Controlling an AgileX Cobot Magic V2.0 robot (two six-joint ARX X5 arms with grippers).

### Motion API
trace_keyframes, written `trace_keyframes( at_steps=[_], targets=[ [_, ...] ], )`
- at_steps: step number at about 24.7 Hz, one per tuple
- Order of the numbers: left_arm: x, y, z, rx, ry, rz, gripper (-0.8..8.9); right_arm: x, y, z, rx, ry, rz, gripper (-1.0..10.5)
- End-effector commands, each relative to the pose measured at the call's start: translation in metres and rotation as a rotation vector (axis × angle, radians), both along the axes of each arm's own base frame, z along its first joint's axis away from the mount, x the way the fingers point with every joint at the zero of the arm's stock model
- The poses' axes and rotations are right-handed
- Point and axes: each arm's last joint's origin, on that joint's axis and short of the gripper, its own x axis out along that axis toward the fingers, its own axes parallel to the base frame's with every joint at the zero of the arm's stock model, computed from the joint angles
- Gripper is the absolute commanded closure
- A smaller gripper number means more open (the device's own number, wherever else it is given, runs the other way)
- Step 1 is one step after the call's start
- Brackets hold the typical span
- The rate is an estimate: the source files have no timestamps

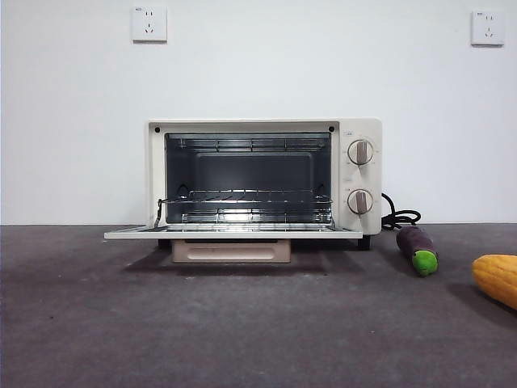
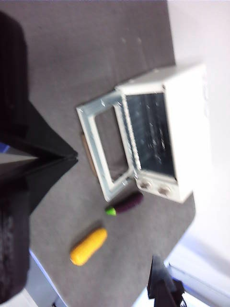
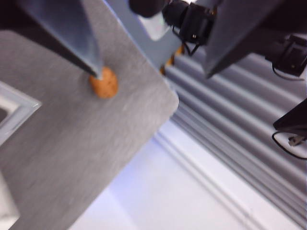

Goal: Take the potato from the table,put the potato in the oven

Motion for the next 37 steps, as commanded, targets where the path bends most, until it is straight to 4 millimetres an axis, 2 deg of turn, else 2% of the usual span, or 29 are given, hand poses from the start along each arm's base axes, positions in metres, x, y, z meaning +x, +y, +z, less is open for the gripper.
trace_keyframes(
  at_steps=[1,6,9,11,15,19,22,26,29,37],
  targets=[
    [-0.004,0.005,-0.02,-0.002,0.024,0.014,8.19,0.011,0.045,-0.002,-0.046,-0.026,0.078,4.1],
    [-0.012,0.014,-0.041,-0.002,0.025,0.014,8.19,0.029,0.115,-0.01,-0.165,-0.129,0.155,4.1],
    [-0.019,0.023,-0.044,-0.028,0.003,0.013,8.19,0.038,0.152,-0.022,-0.252,-0.199,0.213,4.0],
    [-0.025,0.03,-0.046,-0.046,-0.02,0.01,8.19,0.043,0.173,-0.033,-0.301,-0.25,0.247,3.5],
    [-0.038,0.048,-0.05,-0.071,-0.09,0.044,8.19,0.052,0.209,-0.059,-0.384,-0.305,0.275,2.8],
    [-0.056,0.073,-0.059,-0.135,-0.17,0.103,8.19,0.059,0.244,-0.105,-0.434,-0.321,0.325,2.9],
    [-0.062,0.08,-0.063,-0.113,-0.213,0.086,8.19,0.054,0.265,-0.139,-0.473,-0.32,0.349,2.9],
    [-0.062,0.079,-0.063,-0.114,-0.21,0.075,8.19,0.042,0.288,-0.164,-0.531,-0.467,0.343,2.9],
    [-0.062,0.079,-0.063,-0.138,-0.198,0.08,8.19,0.04,0.296,-0.174,-0.546,-0.516,0.334,2.9],
    [-0.062,0.078,-0.063,-0.155,-0.184,0.04,8.19,0.044,0.303,-0.211,-0.592,-0.448,0.345,2.8]
  ],
)
